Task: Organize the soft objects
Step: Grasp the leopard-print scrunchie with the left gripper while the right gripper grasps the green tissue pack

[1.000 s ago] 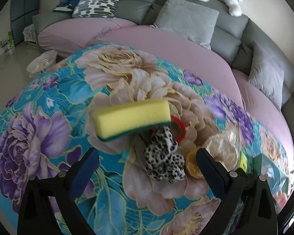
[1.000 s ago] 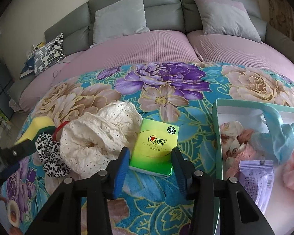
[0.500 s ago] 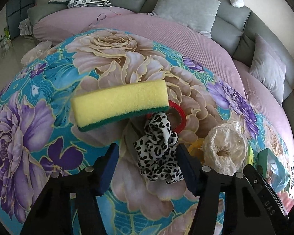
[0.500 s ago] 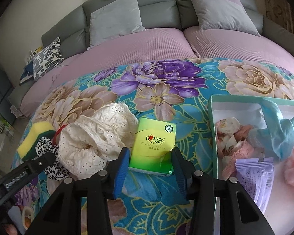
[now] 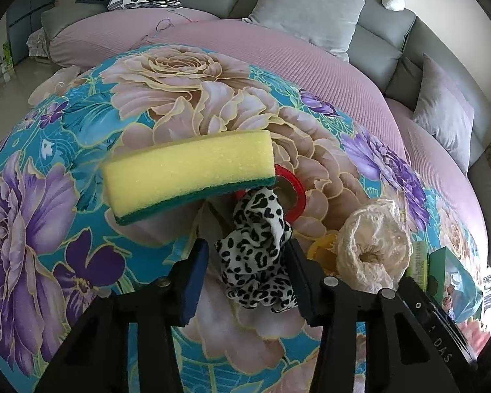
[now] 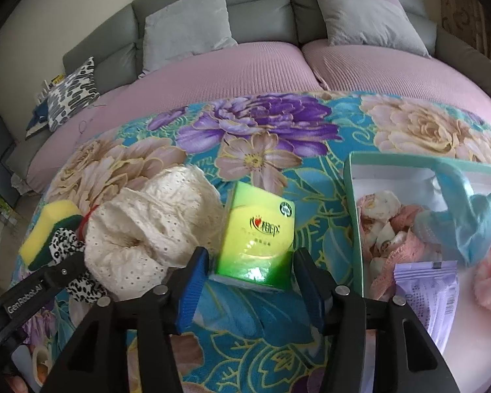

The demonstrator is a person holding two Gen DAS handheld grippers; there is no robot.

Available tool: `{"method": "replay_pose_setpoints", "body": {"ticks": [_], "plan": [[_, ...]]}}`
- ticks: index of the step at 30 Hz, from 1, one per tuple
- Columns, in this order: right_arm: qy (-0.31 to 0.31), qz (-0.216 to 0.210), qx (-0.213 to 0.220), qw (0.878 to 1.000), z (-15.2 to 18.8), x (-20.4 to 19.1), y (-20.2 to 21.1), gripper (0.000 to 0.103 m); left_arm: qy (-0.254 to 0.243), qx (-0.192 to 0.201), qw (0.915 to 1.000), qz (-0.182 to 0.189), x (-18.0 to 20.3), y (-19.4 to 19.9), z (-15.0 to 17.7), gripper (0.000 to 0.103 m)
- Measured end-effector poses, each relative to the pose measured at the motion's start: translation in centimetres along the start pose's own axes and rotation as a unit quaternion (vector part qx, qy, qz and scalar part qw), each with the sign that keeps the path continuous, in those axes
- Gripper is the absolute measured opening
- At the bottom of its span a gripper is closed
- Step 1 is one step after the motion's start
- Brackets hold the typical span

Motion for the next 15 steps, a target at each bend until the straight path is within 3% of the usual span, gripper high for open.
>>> {"method": "replay_pose_setpoints", "body": {"ticks": [15], "plan": [[0.0, 0.0, 0.01, 1.0, 0.03, 0.06, 0.02, 0.058, -0.003, 0.001, 1.0, 0.005, 0.19, -0.02, -0.01, 0.038]]}}
Point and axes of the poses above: each gripper's, at about its wrist camera, not at the fingertips, and y roughly against the way its jaws point, x to its right, z to its underside, the point moved 1 cm from there along -y, roughly the way its jaws point, and after that the axes turned 7 degrees about x, right-handed, at the moved point
